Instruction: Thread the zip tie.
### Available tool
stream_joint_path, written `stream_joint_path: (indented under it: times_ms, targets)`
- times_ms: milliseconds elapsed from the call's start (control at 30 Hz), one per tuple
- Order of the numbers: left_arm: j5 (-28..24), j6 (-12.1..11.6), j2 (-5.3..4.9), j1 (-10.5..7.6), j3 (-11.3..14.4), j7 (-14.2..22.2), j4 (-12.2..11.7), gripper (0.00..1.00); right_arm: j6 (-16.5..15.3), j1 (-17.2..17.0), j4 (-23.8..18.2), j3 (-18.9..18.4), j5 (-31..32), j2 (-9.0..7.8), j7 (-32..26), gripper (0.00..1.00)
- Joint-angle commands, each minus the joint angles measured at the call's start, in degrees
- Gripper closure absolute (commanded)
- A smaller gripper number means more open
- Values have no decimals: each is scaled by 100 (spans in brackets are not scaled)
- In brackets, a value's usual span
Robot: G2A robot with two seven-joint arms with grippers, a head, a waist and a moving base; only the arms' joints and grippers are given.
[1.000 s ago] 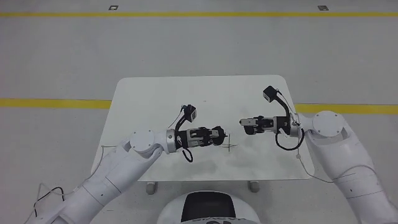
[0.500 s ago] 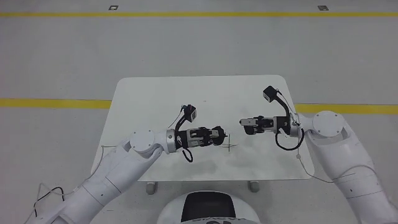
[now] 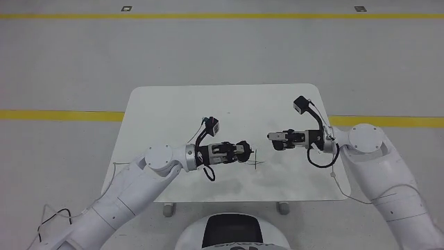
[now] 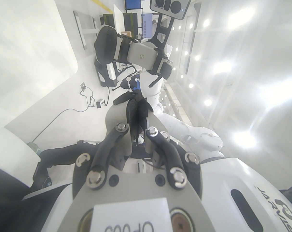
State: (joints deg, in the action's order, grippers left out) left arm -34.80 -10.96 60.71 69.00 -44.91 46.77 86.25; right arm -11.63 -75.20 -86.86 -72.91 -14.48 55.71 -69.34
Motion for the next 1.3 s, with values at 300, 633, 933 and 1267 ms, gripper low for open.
stream_joint_path:
  times_ms: [300,633,933,1267]
  targets:
    - [0,0,0,0,0,0,0,100,-114,569,-77,408,1784,6,371,0]
    - [0,0,0,0,0,0,0,100,-699,1154,221,821,2988,11,202,0]
    - [0,0,0,0,0,0,0,100,-699,1154,221,821,2988,11,202,0]
    - [0,0,0,0,0,0,0,100,-785,1428,427,1681,4060,122,237,0]
